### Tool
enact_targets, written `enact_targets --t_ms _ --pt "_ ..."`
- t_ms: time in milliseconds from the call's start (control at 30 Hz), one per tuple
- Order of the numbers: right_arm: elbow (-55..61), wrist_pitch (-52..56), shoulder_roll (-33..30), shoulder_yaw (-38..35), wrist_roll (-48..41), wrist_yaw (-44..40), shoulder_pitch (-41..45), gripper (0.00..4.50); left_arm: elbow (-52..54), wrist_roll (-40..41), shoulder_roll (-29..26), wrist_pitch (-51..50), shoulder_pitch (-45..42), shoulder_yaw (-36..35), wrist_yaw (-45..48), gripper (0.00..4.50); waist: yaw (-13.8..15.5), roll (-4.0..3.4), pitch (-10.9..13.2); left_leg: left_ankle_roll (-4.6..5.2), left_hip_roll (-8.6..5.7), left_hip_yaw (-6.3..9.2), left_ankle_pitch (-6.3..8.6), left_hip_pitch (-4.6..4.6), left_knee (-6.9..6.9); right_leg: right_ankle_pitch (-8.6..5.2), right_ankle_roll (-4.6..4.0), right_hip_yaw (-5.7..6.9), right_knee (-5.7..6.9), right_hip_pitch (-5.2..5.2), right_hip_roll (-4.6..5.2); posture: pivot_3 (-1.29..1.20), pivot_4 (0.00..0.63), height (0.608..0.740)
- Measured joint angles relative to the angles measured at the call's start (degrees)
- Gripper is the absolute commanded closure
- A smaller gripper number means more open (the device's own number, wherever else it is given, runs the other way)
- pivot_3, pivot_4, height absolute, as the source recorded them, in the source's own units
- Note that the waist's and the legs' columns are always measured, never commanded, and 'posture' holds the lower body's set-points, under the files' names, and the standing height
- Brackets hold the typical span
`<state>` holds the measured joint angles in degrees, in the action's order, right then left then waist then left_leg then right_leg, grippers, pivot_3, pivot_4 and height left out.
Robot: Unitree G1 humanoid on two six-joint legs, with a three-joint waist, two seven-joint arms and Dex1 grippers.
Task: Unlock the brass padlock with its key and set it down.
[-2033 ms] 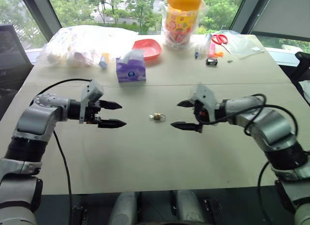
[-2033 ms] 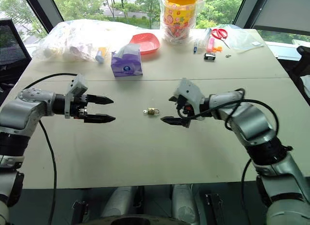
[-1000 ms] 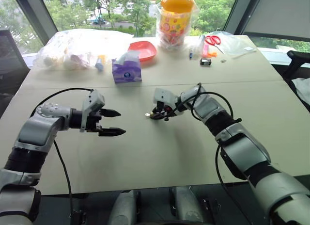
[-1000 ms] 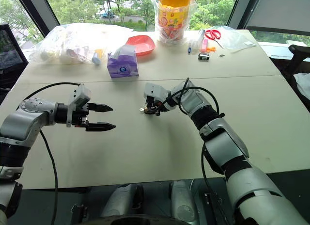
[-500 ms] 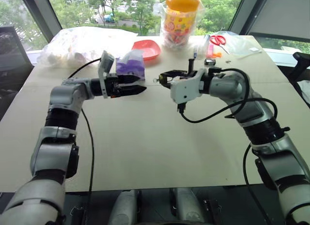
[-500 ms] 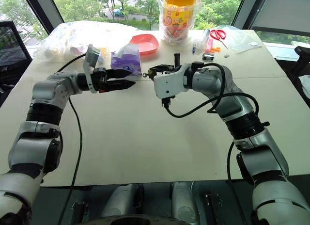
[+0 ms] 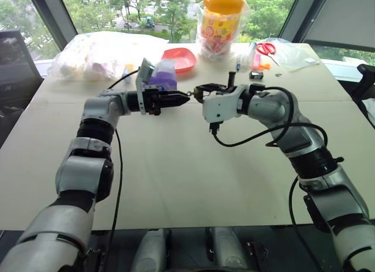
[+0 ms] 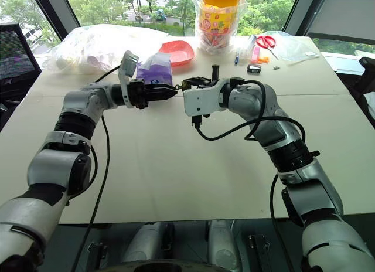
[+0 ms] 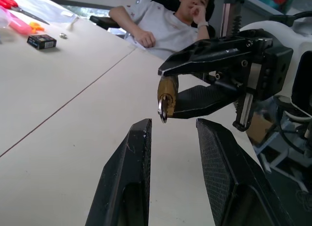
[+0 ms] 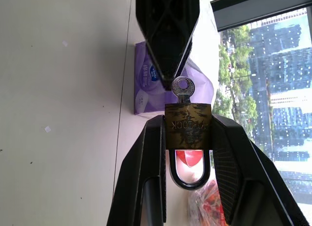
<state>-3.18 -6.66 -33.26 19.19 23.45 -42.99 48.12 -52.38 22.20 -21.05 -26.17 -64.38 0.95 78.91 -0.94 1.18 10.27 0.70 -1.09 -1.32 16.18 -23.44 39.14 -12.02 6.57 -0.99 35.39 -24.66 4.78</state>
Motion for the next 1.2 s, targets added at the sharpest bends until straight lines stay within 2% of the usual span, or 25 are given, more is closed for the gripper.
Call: enact_targets --t_ms 400,533,733,800,833,1200 --pt "2.6 1.41 0.15 -0.11 0.08 -0.07 -0.77 3.8 -4.07 -0.84 1.78 2.02 -3.15 -2.25 -0.78 3.0 -0.09 0.0 0.0 0.0 0.0 0.01 0.0 0.0 0.0 0.0 0.0 0.0 0.01 0.0 -0.01 0.0 0.15 0.74" --pt "2.65 2.05 0.15 -0.11 0.1 -0.1 -1.01 3.8 -4.16 -0.97 1.42 1.97 -3.18 -2.37 0.45 4.11 -0.06 0.0 0.0 0.0 0.0 0.02 0.0 0.0 0.0 0.0 0.0 0.0 0.0 0.0 -0.01 0.0 0.15 0.74" --pt "2.65 2.17 0.19 -0.11 0.08 -0.1 -1.03 3.8 -4.16 -1.15 1.38 1.89 -3.17 -2.49 0.84 4.11 -0.05 0.0 0.0 0.0 0.0 0.02 0.0 0.0 0.0 0.0 0.0 0.01 0.01 0.0 -0.01 0.0 0.15 0.74" --pt "2.65 2.23 0.25 -0.11 0.08 -0.1 -1.03 3.8 -4.15 -1.25 1.38 1.87 -3.17 -2.58 0.82 4.45 -0.06 0.0 0.0 0.0 0.0 0.02 0.0 0.0 0.0 0.0 0.0 0.01 0.01 0.0 -0.01 0.0 0.15 0.74" --pt "2.66 2.26 0.26 -0.11 0.08 -0.1 -1.03 3.8 -4.15 -1.27 1.38 1.87 -3.17 -2.59 0.82 4.49 -0.06 0.0 0.0 0.0 0.0 0.02 0.0 0.0 0.0 0.0 0.0 0.01 0.01 0.0 -0.01 0.0 0.15 0.74" --pt "2.98 2.35 0.6 0.07 0.06 -0.1 -1.11 3.8 -4.15 -1.64 0.61 1.2 -3.17 -2.63 2.66 4.49 -0.07 0.0 0.0 0.0 0.0 0.02 0.0 0.0 0.0 0.0 0.0 0.01 0.01 0.0 -0.01 0.0 0.15 0.74"
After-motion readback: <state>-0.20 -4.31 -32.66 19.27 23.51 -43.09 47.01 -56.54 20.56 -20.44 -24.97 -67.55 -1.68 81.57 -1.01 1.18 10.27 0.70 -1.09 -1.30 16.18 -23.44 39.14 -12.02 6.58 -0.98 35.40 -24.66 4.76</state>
